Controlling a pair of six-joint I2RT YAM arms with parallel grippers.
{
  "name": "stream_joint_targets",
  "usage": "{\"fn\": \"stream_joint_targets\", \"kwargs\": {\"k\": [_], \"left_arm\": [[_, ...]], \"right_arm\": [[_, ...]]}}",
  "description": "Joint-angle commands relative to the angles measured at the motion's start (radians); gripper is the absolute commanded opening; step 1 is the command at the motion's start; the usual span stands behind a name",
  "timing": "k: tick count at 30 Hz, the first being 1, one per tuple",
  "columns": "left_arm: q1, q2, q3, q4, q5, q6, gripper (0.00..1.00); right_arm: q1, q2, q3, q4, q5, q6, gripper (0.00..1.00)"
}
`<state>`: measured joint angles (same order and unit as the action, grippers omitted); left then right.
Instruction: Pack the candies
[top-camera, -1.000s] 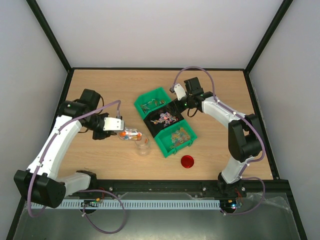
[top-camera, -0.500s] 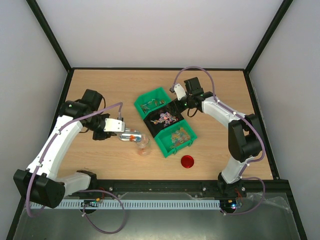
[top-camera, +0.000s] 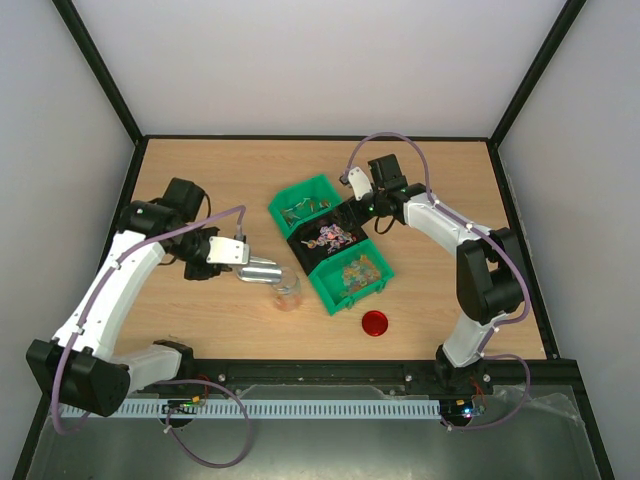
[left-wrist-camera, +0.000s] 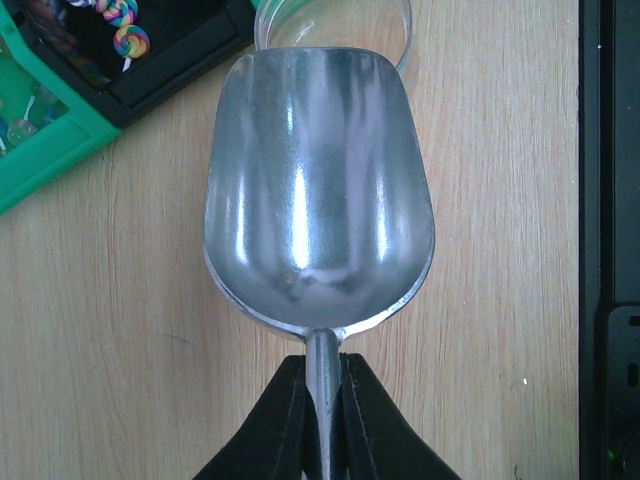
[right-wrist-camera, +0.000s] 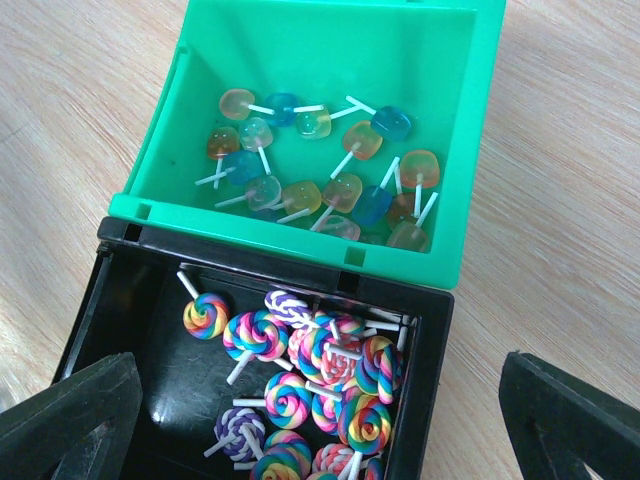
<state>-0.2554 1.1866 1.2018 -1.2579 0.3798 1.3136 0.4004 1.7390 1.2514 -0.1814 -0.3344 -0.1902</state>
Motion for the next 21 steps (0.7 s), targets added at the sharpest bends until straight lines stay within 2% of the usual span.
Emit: {"fn": "stream_joint_targets", "kwargs": {"k": [1, 7, 13, 21], "left_arm": [[-0.006, -0.021, 0.035, -0.035, 0.003, 0.015, 0.02], [0.022, -0.007, 0.089, -0.005, 0.072, -0.050, 0.02], [0.065, 0.101, 0.196, 0.064, 0.116, -0.192, 0.02], [0.059, 0.329, 0.405, 0.144, -0.008, -0.405, 0.02]], "right_arm": [[-0.002, -0.018, -0.007, -0.006, -0.012, 0.012, 0.99], [-0.001, -0.014, -0.005, 0.008, 0.008, 0.027, 0.99], [-0.009, 0.021, 0.031, -0.016, 0.017, 0.043, 0.99], [-0.033, 0.068, 0.074, -0.054, 0.030, 0.025, 0.99]]}}
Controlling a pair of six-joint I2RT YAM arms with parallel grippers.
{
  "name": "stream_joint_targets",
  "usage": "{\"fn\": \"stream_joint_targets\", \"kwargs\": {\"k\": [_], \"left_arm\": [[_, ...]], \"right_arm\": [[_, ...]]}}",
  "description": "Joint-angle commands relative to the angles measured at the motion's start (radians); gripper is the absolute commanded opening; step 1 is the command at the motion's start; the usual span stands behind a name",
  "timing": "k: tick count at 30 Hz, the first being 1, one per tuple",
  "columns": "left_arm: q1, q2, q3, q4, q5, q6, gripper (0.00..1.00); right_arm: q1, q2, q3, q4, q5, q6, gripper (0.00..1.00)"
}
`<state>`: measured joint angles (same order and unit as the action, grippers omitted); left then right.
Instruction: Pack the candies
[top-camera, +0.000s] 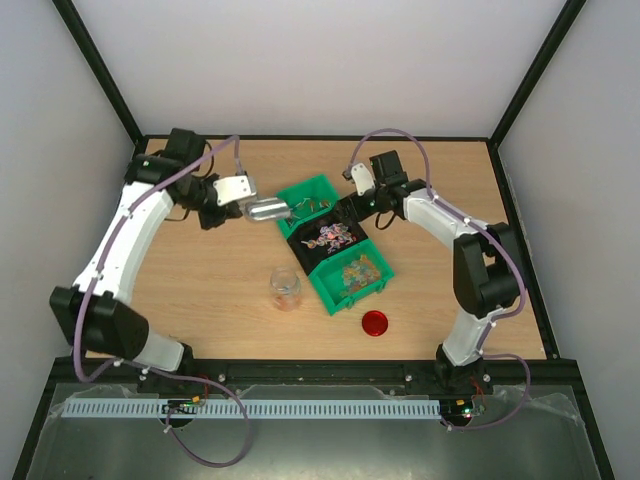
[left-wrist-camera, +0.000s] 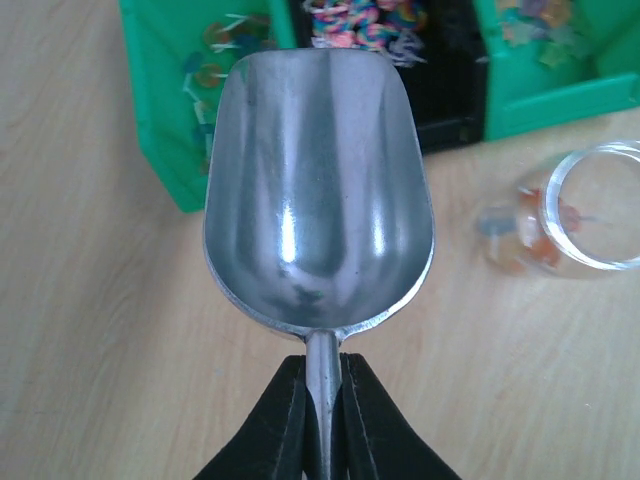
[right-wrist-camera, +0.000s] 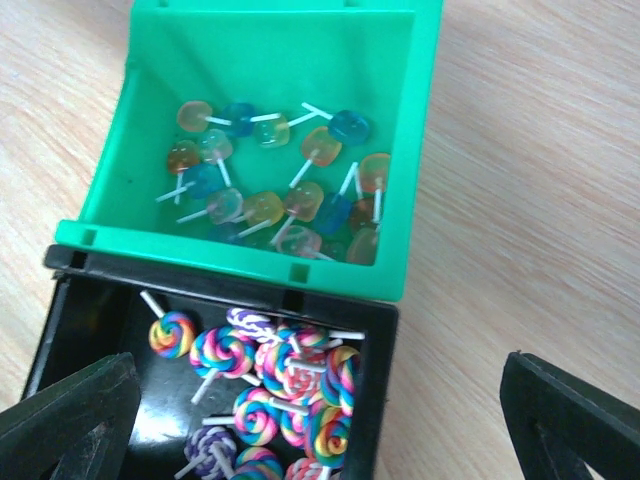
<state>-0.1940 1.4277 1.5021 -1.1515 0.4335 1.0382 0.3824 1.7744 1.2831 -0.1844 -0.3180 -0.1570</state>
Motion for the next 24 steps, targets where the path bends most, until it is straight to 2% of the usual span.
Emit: {"fn": "stream_joint_targets", "kwargs": {"k": [1, 7, 12, 16, 24], "left_arm": [[-0.009, 0.120, 0.122, 0.038, -0.094, -0.145, 0.02], [-0.063, 0.295, 0.240, -0.029, -0.244, -0.148, 0.02], [-0.112, 0.367, 0.265, -0.042, -0.302, -0.137, 0.02], [-0.161, 0.441, 0.288, -0.039, -0.400, -0.146, 0.02], [-0.209, 0.557, 0.363, -0.024, -0.514, -0.167, 0.02]], "right_arm": [[-0.018, 0.039, 0.047, -0.058, 0.016, -0.012, 1.00], [-0.020, 0.065, 0.061, -0.083, 0.032, -0.016, 0.97], [-0.019, 0.094, 0.068, -0.104, 0.027, -0.009, 0.95], [-0.019, 0.121, 0.072, -0.112, 0.027, 0.003, 0.92], [0.000, 0.154, 0.085, -0.110, 0.015, 0.011, 0.79]]}}
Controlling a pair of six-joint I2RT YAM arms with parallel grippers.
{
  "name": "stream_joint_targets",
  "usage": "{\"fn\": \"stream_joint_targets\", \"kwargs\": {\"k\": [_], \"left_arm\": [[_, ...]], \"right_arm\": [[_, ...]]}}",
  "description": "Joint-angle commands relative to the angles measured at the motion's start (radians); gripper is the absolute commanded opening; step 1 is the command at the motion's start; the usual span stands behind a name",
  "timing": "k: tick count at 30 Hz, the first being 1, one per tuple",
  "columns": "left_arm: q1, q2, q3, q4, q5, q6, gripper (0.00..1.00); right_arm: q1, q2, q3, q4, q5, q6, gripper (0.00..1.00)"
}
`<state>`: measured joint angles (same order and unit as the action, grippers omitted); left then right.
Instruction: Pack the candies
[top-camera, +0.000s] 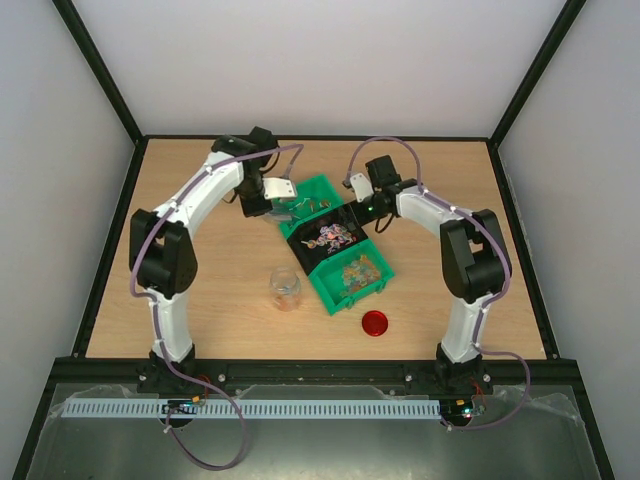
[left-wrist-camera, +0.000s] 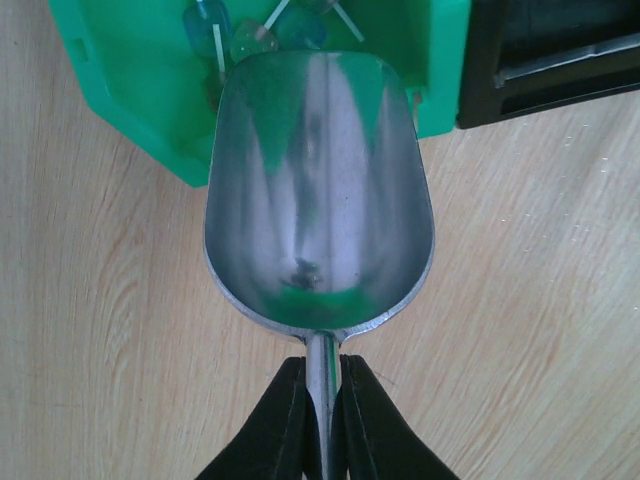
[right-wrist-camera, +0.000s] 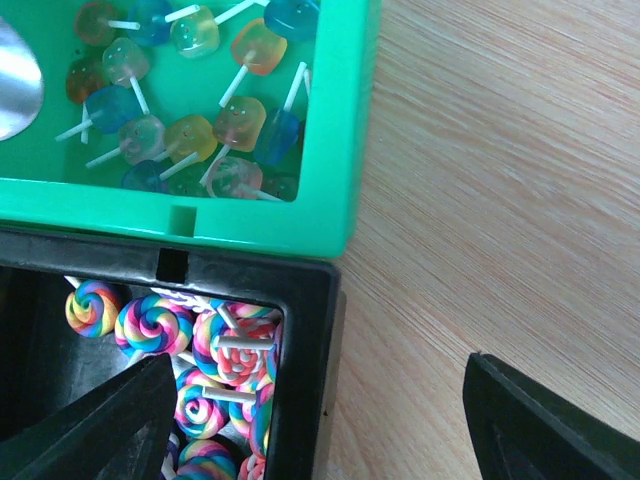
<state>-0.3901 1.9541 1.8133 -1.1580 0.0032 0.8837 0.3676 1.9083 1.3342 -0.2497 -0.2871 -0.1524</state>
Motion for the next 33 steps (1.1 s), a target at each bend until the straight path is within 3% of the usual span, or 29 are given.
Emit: {"fn": "stream_joint_targets", "kwargs": {"k": [1, 11, 23, 33], "left_arm": [[-0.018, 0.040, 0.062, -0.016, -0.096, -0.007, 0.02], [-0.056, 0.138, 0.149, -0.064, -0.181, 0.069, 0.02], [-0.074, 0.227, 0.179, -0.088, -0.051, 0.095, 0.02], [-0.075, 0.244, 0.106, 0.003, 0.019, 0.072, 0.02]], "right_arm": [[0.019, 0.026, 0.037, -0.046, -0.019, 0.006, 0.77], [0.034, 0.058, 0.072, -0.045, -0.026, 0.025, 0.62], [0.042, 0.079, 0.077, -0.027, -0.048, 0.032, 0.52], [0.051, 0.098, 0.086, -0.025, -0.075, -0.004, 0.44]]}}
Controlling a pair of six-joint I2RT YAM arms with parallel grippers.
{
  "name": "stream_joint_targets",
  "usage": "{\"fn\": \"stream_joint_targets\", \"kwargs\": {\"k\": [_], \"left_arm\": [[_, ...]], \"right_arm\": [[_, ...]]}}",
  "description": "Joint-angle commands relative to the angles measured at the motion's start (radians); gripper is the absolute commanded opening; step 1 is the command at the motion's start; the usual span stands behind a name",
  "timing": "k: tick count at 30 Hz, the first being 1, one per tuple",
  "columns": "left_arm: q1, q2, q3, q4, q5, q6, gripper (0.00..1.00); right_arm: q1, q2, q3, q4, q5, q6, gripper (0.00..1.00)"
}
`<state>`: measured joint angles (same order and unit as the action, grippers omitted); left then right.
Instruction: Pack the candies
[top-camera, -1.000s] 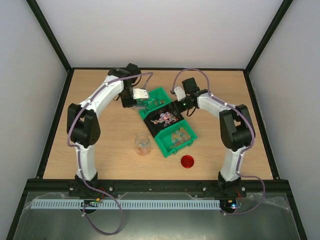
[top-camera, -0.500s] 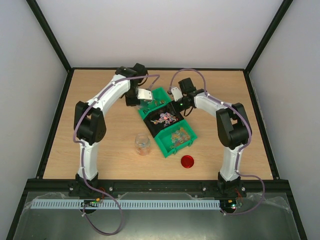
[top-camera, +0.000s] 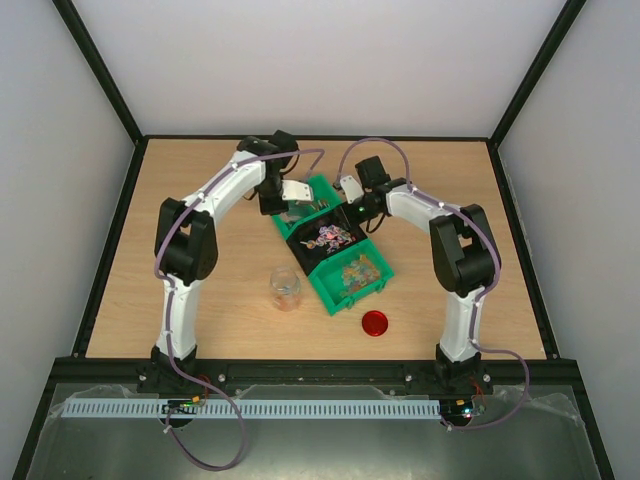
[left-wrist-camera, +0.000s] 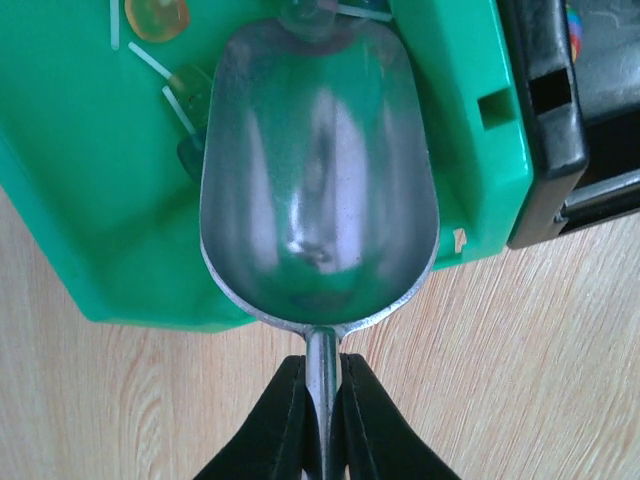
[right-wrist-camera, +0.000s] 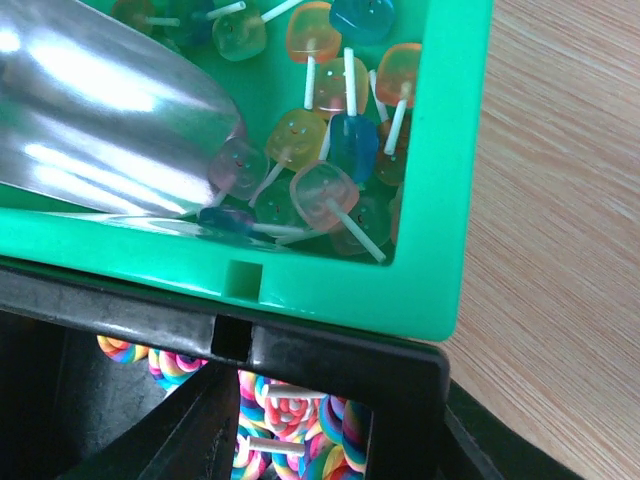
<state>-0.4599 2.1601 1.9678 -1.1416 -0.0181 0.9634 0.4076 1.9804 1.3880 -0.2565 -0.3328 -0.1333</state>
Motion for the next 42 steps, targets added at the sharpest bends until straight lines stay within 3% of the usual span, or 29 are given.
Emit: {"fn": "stream_joint_targets", "kwargs": {"k": [1, 18, 26, 42], "left_arm": [[-0.005, 0.039, -0.055, -0.005, 0.050, -0.015, 0.02], [-0.004, 0.066, -0.168, 0.239, 0.222, -0.140, 0.02], [0.036, 0.044, -0.259, 0.413, 0.457, -0.236, 0.02], [0.077, -0.034, -0.405, 0.732, 0.627, -0.335, 0.02]], "right_arm": [[0.012, 0.026, 0.032, -0.018, -0.030, -0.025, 0.44], [0.034, 0.059, 0.063, 0.019, -0.050, -0.056, 0.34], [0.036, 0.056, 0.057, 0.032, -0.061, -0.069, 0.31], [0.032, 0.049, 0.053, 0.071, -0.015, -0.097, 0.14]]}}
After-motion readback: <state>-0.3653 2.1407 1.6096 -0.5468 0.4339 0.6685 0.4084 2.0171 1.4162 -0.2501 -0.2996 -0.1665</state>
